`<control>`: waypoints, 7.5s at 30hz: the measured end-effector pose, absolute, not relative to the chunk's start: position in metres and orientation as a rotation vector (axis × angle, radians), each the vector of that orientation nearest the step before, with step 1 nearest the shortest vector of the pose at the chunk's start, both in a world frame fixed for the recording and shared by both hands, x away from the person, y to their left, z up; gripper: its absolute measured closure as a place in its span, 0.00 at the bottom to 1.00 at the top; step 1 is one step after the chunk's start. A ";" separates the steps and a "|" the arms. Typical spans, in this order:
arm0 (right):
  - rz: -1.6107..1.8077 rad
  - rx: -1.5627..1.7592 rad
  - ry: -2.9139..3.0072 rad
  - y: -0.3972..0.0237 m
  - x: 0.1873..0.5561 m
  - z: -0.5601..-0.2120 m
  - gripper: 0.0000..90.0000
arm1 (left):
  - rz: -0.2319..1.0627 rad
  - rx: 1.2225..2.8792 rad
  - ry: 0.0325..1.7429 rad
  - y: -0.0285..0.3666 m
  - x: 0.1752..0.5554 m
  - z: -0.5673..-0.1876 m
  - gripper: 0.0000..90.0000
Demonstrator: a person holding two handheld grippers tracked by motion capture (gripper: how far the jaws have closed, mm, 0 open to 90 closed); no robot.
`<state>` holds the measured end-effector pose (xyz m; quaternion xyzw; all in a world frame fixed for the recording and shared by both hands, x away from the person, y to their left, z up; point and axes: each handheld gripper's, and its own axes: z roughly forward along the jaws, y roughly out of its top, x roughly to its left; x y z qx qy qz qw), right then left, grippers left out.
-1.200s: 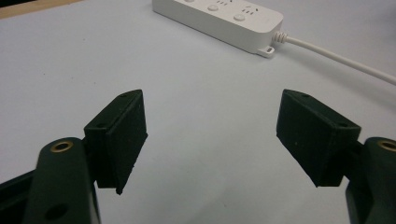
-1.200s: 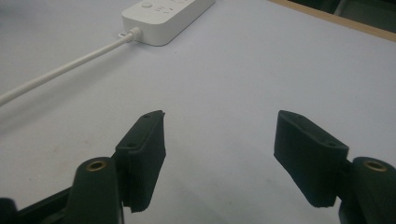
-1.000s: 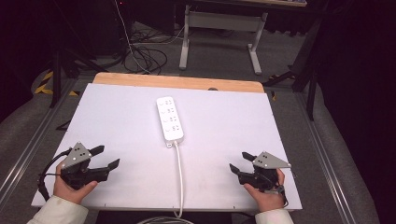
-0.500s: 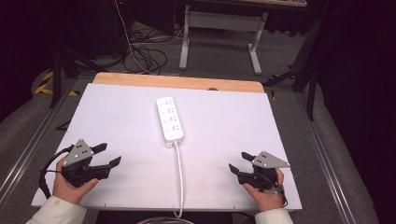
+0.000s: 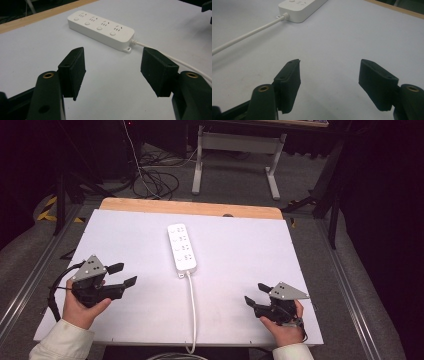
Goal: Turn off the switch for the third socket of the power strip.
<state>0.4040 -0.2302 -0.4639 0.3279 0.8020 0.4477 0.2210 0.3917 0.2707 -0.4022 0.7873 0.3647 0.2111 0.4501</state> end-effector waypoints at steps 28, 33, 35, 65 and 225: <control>1.241 0.890 2.225 -0.229 0.403 -0.464 0.38 | 0.504 1.931 0.833 0.240 0.434 -0.383 0.84; 1.242 0.888 2.227 -0.229 0.404 -0.464 0.38 | 0.475 1.926 0.817 0.236 0.444 -0.381 1.00; 1.245 0.886 2.230 -0.229 0.404 -0.465 0.38 | 0.473 1.941 0.816 0.233 0.448 -0.380 1.00; 1.244 0.885 2.245 -0.229 0.405 -0.466 0.38 | 0.427 1.886 0.966 0.200 0.538 -0.413 1.00; 1.304 0.834 2.285 -0.228 0.401 -0.468 0.38 | 0.518 1.898 1.107 0.171 0.568 -0.434 1.00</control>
